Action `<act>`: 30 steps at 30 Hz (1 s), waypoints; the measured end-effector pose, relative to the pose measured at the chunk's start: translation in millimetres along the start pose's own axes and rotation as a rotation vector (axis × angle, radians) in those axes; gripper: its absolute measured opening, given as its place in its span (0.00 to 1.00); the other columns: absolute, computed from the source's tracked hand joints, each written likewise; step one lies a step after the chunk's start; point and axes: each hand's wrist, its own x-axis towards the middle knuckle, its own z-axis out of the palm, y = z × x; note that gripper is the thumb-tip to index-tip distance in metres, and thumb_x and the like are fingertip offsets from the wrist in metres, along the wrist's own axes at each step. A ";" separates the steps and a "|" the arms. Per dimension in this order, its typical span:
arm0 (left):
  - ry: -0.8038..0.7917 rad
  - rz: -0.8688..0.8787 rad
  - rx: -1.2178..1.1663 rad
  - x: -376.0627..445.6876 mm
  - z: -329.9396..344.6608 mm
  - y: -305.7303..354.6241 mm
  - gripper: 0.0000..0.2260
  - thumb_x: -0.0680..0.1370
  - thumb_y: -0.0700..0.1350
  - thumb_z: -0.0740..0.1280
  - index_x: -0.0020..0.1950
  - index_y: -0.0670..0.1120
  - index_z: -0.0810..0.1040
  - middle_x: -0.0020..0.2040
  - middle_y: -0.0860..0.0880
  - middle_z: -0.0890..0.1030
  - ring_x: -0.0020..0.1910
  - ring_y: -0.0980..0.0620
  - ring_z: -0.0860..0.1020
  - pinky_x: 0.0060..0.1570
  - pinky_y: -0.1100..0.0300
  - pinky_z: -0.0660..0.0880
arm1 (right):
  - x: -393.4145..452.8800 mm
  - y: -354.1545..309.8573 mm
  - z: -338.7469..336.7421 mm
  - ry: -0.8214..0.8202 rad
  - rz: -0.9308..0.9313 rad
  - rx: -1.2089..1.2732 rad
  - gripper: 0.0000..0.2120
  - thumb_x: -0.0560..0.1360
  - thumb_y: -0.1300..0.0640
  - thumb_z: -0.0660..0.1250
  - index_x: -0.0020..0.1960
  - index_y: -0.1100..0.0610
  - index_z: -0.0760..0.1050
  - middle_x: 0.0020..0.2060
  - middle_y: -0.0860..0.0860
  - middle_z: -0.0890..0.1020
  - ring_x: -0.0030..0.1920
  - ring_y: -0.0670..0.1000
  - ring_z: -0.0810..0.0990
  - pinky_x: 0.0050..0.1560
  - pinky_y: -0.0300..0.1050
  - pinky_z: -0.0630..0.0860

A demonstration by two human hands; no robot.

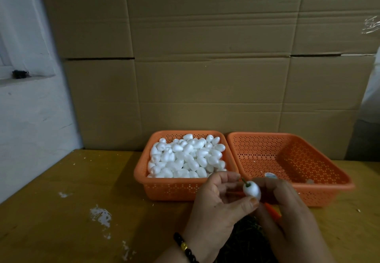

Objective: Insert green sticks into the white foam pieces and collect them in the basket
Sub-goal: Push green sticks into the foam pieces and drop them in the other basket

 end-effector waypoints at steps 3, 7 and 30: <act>0.054 -0.020 0.030 -0.4 -1.2 0.5 0.22 0.68 0.38 0.76 0.59 0.47 0.75 0.54 0.47 0.82 0.47 0.55 0.82 0.43 0.62 0.78 | 19.2 10.5 -9.1 0.016 0.062 -0.081 0.12 0.73 0.46 0.61 0.55 0.44 0.73 0.47 0.39 0.75 0.48 0.39 0.77 0.42 0.37 0.74; 0.165 -0.018 0.012 4.4 -6.7 -0.6 0.17 0.70 0.40 0.75 0.56 0.50 0.77 0.52 0.50 0.81 0.43 0.60 0.81 0.41 0.63 0.77 | 57.0 47.5 -24.0 -0.045 0.241 -0.250 0.12 0.76 0.50 0.64 0.58 0.50 0.77 0.45 0.46 0.76 0.41 0.42 0.76 0.40 0.40 0.73; 0.275 -0.017 -0.013 17.9 -27.2 13.5 0.11 0.72 0.37 0.72 0.50 0.51 0.80 0.48 0.50 0.82 0.43 0.54 0.80 0.40 0.60 0.76 | 70.1 61.9 -20.2 -0.050 0.302 -0.534 0.13 0.74 0.52 0.67 0.58 0.51 0.77 0.52 0.50 0.79 0.54 0.54 0.75 0.54 0.56 0.73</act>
